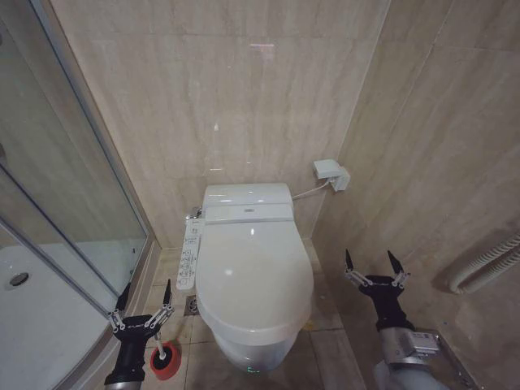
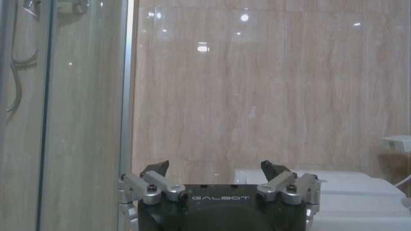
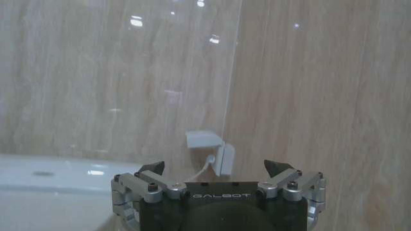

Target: Open the toilet lid, clean the toilet bowl with a toilet brush, close the toilet lid, and flush.

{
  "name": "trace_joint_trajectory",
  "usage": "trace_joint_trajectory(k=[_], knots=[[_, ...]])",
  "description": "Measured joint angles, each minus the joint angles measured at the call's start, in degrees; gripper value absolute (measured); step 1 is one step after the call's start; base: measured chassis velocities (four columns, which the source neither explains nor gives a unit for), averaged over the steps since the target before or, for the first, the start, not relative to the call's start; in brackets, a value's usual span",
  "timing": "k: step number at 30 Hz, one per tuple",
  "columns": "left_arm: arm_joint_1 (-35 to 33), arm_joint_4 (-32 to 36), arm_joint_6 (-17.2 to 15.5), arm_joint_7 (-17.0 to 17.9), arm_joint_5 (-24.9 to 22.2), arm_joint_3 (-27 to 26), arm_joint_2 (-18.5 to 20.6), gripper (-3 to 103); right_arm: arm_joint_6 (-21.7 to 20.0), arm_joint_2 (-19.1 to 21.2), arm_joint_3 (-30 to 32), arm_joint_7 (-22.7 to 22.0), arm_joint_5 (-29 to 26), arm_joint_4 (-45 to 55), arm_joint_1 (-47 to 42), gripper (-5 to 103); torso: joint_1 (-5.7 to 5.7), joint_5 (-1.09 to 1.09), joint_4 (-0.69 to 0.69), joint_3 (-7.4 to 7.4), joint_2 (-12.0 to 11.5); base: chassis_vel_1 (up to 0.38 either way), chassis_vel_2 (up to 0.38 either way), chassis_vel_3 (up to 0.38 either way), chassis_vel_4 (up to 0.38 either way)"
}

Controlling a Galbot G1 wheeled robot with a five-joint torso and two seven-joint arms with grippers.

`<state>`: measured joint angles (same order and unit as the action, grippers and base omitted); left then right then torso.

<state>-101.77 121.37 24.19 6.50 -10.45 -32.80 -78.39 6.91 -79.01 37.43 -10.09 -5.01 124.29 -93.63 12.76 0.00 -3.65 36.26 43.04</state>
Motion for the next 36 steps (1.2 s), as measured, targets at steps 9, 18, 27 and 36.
trace_joint_trajectory(k=[9,18,27,36], knots=[[0.0,0.0,0.0,0.0,0.0,0.0,0.0,97,0.8,-0.6,-2.4,0.7,-0.5,-5.1,5.3,100,0.0,0.01,0.02,0.0,0.0,0.0,0.0,0.0,0.0],[0.0,0.0,0.0,0.0,0.0,0.0,0.0,97,1.4,0.4,-2.3,1.1,-2.8,-4.7,5.7,100,0.0,0.0,0.01,0.0,0.0,0.0,0.0,0.0,0.0],[0.0,0.0,0.0,0.0,0.0,0.0,0.0,97,1.3,0.2,-2.7,1.6,-3.4,-3.9,5.7,100,0.0,0.0,0.01,0.0,0.0,0.0,0.0,0.0,0.0],[0.0,0.0,0.0,0.0,0.0,0.0,0.0,97,1.1,0.1,-2.8,1.6,-3.5,-3.9,5.6,100,0.0,0.0,0.01,0.0,0.0,0.0,0.0,0.0,0.0]])
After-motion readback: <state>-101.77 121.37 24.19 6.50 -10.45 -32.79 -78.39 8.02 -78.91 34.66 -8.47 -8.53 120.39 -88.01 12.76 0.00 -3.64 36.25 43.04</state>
